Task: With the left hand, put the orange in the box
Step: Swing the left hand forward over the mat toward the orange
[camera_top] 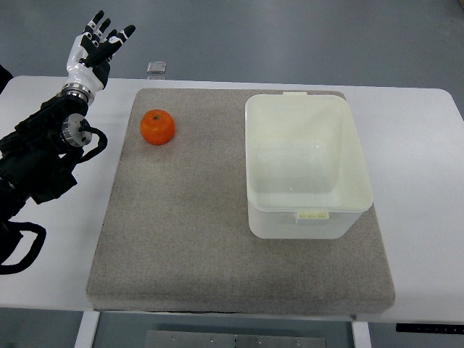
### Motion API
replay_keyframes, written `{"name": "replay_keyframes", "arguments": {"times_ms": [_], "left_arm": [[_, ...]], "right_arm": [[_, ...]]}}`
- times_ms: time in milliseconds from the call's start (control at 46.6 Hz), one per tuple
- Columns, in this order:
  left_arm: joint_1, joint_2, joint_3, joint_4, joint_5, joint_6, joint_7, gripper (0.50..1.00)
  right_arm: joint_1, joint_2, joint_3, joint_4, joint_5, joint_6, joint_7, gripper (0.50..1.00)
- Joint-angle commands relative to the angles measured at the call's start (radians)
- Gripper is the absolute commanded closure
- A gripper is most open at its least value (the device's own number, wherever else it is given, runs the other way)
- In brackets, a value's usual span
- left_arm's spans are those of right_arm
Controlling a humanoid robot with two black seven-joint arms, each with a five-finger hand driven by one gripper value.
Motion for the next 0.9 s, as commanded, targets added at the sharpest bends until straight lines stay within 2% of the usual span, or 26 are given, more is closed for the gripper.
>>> {"name": "replay_keyframes", "arguments": {"times_ms": [0, 879], "left_arm": [[0.000, 0.000, 0.000, -0.001, 0.000, 0.000, 0.000, 0.506], [-0.021, 0.026, 0.001, -0.022, 0.001, 0.015, 0.000, 0.506]], "right_arm": [[0.000, 0.000, 0.000, 0.000, 0.000, 0.000, 0.000, 0.574], [-0.002, 0.000, 0.000, 0.000, 0.000, 0.000, 0.000, 0.574]]}}
